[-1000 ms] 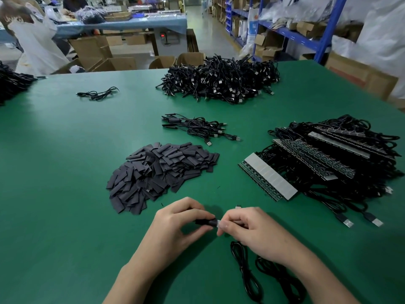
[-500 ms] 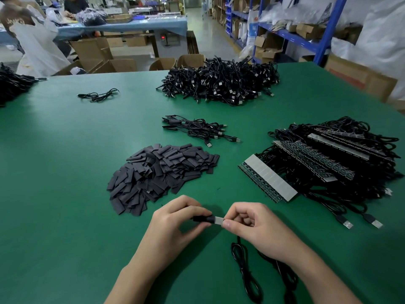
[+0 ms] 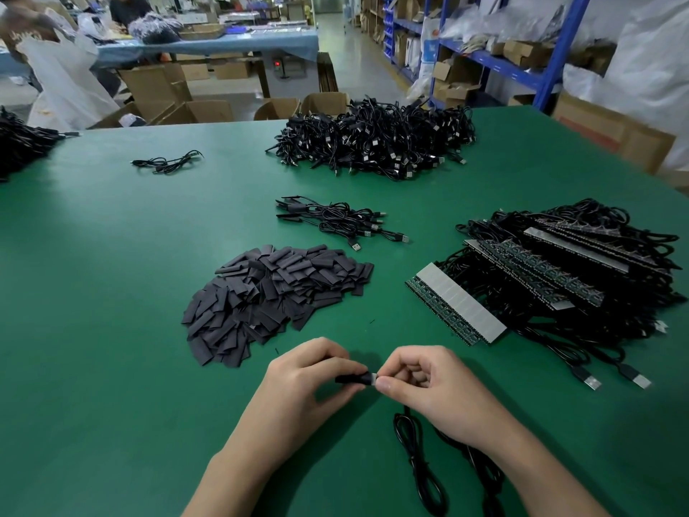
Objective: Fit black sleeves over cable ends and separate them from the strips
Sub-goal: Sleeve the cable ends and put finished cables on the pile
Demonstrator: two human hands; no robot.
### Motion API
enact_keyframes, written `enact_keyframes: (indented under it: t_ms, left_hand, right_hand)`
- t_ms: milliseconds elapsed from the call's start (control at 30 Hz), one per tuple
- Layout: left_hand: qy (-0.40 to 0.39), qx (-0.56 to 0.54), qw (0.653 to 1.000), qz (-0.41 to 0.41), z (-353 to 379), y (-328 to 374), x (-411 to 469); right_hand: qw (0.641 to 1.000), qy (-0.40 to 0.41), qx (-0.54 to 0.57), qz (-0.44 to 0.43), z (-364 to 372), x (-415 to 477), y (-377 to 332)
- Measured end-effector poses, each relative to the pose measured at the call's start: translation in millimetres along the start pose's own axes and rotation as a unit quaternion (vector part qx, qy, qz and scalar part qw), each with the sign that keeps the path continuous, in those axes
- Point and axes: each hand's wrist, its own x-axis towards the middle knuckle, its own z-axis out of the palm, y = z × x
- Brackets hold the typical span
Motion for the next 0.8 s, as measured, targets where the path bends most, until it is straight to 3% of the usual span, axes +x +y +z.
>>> enact_keyframes:
  t_ms: [467, 667, 800]
  left_hand:
    - [0.001, 0.013, 1.0, 0.029, 7.5, 1.5, 0.2]
    - [0.117, -0.038, 0.989, -0.082, -0.6, -1.9, 0.9]
    - [0.162, -0.049, 0.98, -0.108, -0.7, -0.8, 1.2]
  right_hand:
    - [0.999, -0.016, 0.032, 0.023, 2.8, 2.1, 1.6]
    - [0.997, 0.006, 0.064, 0.031, -3.7, 3.2, -1.7]
    - [0.996, 0.004, 0.086, 0.026, -4.3, 2.3, -1.3]
